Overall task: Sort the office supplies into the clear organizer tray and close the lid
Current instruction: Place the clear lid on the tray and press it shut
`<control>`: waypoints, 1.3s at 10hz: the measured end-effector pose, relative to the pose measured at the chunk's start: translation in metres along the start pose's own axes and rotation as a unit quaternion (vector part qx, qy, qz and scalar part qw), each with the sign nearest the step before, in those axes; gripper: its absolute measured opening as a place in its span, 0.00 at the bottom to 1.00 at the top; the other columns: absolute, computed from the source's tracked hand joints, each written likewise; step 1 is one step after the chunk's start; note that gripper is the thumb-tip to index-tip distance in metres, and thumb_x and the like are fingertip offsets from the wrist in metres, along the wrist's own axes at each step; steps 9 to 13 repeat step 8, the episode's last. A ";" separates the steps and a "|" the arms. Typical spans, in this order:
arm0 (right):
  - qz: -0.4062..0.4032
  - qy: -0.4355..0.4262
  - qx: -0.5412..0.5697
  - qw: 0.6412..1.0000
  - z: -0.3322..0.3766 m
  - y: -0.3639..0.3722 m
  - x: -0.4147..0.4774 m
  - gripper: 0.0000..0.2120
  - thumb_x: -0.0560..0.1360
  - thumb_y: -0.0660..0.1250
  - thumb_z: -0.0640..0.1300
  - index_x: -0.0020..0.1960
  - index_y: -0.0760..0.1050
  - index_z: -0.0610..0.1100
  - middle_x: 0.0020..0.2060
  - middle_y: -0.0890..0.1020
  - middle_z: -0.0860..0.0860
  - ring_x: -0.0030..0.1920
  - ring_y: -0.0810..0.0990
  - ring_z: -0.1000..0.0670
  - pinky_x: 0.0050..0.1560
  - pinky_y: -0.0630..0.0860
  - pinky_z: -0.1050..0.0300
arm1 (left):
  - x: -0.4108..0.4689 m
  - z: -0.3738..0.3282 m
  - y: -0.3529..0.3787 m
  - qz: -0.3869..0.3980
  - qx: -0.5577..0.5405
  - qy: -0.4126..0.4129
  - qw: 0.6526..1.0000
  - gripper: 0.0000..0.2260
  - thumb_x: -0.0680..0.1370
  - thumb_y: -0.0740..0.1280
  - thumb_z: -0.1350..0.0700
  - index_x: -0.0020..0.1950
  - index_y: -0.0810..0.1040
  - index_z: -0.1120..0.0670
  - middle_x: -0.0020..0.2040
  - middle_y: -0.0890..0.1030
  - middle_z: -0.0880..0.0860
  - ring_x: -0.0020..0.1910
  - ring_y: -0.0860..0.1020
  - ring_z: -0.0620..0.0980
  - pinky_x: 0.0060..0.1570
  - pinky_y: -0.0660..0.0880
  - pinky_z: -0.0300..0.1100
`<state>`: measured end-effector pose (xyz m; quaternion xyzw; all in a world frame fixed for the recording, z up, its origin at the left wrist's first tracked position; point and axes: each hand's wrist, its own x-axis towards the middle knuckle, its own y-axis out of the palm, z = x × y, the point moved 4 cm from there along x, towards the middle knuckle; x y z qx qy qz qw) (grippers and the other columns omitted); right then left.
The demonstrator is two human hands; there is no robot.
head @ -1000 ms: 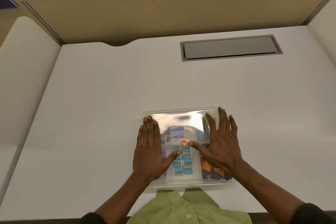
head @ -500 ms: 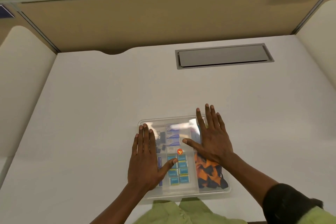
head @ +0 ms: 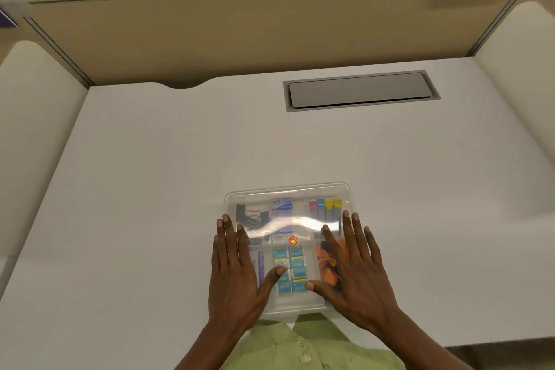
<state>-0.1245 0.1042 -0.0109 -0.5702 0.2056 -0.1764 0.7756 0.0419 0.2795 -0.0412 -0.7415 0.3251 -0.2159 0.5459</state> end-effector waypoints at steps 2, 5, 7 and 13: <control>0.011 0.013 0.015 1.000 -0.002 0.006 -0.005 0.50 0.71 0.54 0.78 0.81 0.44 0.51 0.80 0.39 0.42 0.80 0.39 0.41 0.76 0.56 0.36 | -0.008 0.006 0.010 0.015 0.001 0.014 1.000 0.53 0.78 0.54 0.22 0.86 0.46 0.60 0.87 0.41 0.59 0.87 0.43 0.57 0.82 0.52 0.55; 0.003 0.006 0.000 1.000 0.001 0.005 -0.004 0.48 0.72 0.54 0.77 0.81 0.46 0.51 0.80 0.42 0.42 0.80 0.41 0.40 0.75 0.56 0.34 | -0.006 0.005 0.013 0.008 0.042 0.023 0.999 0.52 0.78 0.56 0.23 0.86 0.49 0.61 0.87 0.45 0.60 0.87 0.47 0.60 0.81 0.53 0.56; 0.005 0.012 -0.020 1.000 -0.001 0.008 -0.002 0.48 0.71 0.53 0.79 0.81 0.49 0.51 0.81 0.46 0.42 0.80 0.44 0.40 0.74 0.55 0.30 | -0.002 0.008 0.019 -0.001 0.072 0.012 0.997 0.52 0.77 0.56 0.22 0.85 0.57 0.62 0.86 0.52 0.62 0.84 0.58 0.64 0.82 0.49 0.56; -0.005 0.014 -0.003 1.000 -0.003 0.008 0.001 0.50 0.70 0.54 0.79 0.80 0.54 0.48 0.80 0.50 0.41 0.80 0.48 0.40 0.74 0.55 0.30 | -0.002 0.007 0.013 -0.031 0.090 0.032 0.995 0.52 0.77 0.56 0.22 0.83 0.61 0.63 0.86 0.52 0.65 0.85 0.55 0.66 0.80 0.55 0.63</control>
